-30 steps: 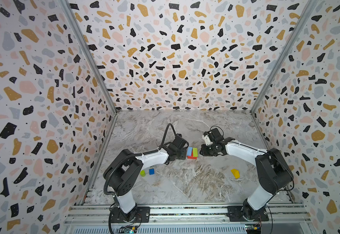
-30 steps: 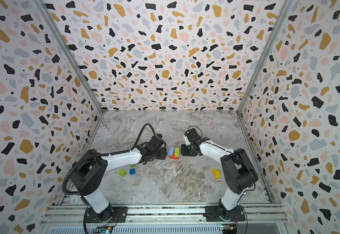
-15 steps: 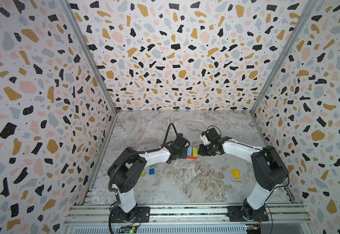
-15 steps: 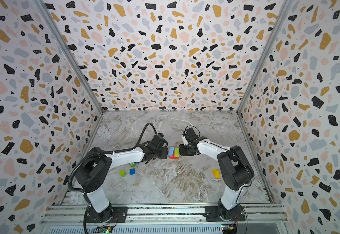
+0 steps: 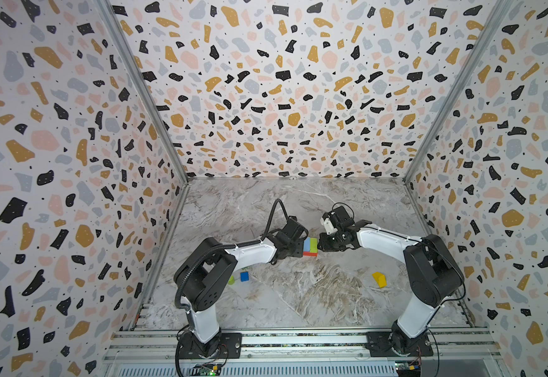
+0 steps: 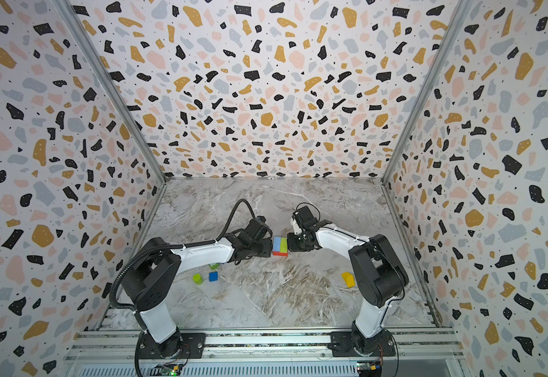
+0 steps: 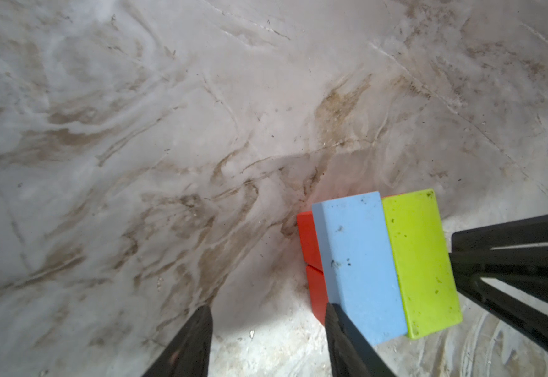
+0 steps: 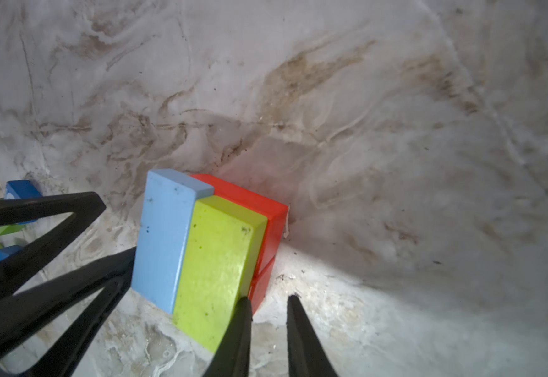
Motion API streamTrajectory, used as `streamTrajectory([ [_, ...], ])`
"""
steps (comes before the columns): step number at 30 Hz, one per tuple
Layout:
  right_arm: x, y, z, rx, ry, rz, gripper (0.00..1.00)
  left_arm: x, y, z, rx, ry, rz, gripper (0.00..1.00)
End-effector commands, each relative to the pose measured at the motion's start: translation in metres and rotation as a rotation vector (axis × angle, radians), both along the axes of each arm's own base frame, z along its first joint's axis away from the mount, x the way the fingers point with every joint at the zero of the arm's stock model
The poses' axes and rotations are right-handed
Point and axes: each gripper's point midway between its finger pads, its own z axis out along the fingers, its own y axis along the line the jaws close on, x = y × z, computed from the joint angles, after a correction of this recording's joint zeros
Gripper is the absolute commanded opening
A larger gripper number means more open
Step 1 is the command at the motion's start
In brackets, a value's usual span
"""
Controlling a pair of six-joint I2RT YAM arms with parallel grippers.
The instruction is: Build the wood block tower
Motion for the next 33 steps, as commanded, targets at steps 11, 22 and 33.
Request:
streamTrajectory([
  [11, 0.008, 0.005, 0.006, -0.007, -0.016, 0.001, 0.22, -0.001, -0.010, 0.005, -0.031, -0.014, -0.010, 0.56],
  [22, 0.008, 0.004, 0.011, -0.011, -0.023, 0.001, 0.23, 0.003, -0.003, 0.013, 0.003, -0.036, 0.005, 0.66],
  [33, 0.003, 0.003, 0.011, -0.011, -0.019, 0.007, 0.23, 0.005, 0.002, 0.016, 0.025, -0.047, 0.019, 0.66],
])
